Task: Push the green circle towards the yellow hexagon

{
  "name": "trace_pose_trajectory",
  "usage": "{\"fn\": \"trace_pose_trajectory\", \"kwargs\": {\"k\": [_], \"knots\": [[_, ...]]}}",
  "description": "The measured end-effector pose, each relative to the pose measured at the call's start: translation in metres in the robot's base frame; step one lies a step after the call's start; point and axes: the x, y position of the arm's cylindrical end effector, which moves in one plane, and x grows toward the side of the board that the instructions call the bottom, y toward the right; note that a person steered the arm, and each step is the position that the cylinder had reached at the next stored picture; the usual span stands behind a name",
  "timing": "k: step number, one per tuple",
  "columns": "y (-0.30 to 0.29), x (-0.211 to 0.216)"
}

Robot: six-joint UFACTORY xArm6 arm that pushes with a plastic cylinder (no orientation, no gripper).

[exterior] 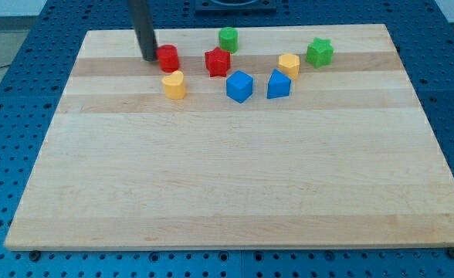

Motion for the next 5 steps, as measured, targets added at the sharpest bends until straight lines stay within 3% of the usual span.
{"fn": "trace_pose_trajectory", "kwargs": {"k": [1,2,4,5], "knots": [[0.038,-0.009],[0.049,-0.048],[0.15,-0.049],[0.152,-0.049]]}}
